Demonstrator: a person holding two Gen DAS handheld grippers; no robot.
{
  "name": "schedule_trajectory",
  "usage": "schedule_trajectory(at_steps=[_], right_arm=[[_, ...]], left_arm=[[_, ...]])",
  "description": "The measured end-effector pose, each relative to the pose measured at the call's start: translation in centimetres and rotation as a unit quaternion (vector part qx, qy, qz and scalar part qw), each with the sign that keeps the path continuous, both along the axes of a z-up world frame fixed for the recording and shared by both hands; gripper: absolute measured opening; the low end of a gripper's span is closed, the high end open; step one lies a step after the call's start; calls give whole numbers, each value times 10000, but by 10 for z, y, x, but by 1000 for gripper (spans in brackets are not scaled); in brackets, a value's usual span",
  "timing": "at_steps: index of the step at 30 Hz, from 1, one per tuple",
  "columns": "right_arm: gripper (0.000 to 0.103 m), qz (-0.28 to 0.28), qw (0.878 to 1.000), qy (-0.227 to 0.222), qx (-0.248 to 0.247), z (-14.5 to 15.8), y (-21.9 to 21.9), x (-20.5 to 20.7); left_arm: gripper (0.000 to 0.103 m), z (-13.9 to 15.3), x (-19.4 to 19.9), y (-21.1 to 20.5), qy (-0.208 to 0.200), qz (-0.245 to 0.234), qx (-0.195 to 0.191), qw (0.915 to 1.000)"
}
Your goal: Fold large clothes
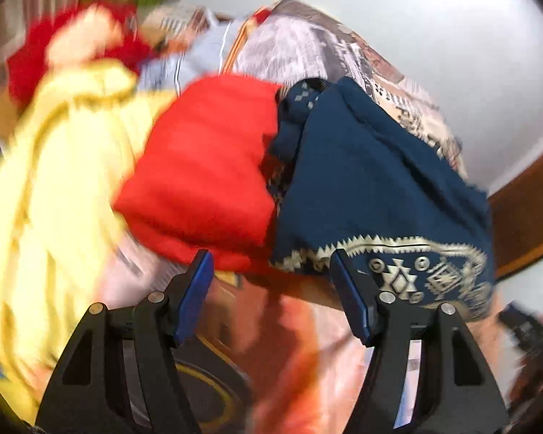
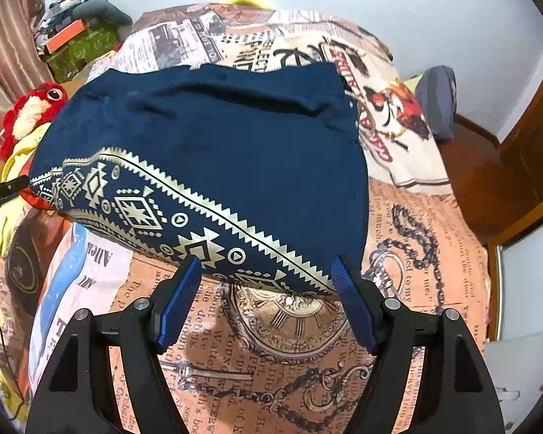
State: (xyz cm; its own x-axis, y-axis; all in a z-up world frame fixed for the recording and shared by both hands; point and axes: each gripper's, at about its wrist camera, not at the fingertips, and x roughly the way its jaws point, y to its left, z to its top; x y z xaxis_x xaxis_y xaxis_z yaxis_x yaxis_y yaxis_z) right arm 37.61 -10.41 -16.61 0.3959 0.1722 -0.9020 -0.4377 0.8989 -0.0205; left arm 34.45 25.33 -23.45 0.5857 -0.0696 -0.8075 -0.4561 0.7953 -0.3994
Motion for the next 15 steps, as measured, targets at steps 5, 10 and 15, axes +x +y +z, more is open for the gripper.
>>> schedule_trajectory(at_steps=[5,10,15], right_arm=[[71,50,9999,-77,50,3,3,-1],[71,98,10000,-5,-17,-5,7,3],[71,160,9997,-33,-176,-10,10,3]], left_arm=[[66,-27,-1,0,-299,6,-1260,9916],[54,-36,12,-7,-713,-21,-1656,9836],[37,-34,29,-7,-716,90,-1492,9862]])
